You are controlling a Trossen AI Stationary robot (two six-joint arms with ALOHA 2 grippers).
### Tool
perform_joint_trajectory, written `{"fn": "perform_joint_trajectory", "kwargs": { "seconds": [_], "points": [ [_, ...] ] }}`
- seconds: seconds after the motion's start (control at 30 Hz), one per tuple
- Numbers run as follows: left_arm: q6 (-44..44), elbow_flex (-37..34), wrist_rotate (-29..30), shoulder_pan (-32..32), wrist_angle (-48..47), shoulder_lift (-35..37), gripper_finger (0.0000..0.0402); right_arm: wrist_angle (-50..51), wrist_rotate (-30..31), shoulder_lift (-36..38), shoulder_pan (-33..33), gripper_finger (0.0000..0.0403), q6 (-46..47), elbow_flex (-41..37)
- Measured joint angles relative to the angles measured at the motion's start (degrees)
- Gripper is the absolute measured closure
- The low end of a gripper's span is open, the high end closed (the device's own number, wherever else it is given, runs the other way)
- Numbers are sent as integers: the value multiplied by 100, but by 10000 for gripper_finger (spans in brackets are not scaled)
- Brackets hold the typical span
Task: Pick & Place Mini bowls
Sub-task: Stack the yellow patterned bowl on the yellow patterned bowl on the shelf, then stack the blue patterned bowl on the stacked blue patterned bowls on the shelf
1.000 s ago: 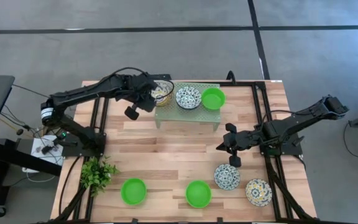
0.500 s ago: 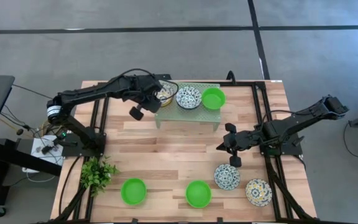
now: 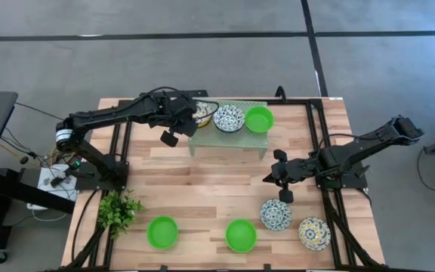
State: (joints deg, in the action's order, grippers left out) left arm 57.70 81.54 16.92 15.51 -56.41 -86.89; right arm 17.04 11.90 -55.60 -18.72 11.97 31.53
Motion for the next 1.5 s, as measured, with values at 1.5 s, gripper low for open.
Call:
{"fn": "perform_joint_trajectory", "kwargs": {
  "seconds": [1.5],
  "points": [
    [-5837,-1046,-968,-3037,777,1235,313,-1252,-175,1,9,337,-334,20]
  ]
}}
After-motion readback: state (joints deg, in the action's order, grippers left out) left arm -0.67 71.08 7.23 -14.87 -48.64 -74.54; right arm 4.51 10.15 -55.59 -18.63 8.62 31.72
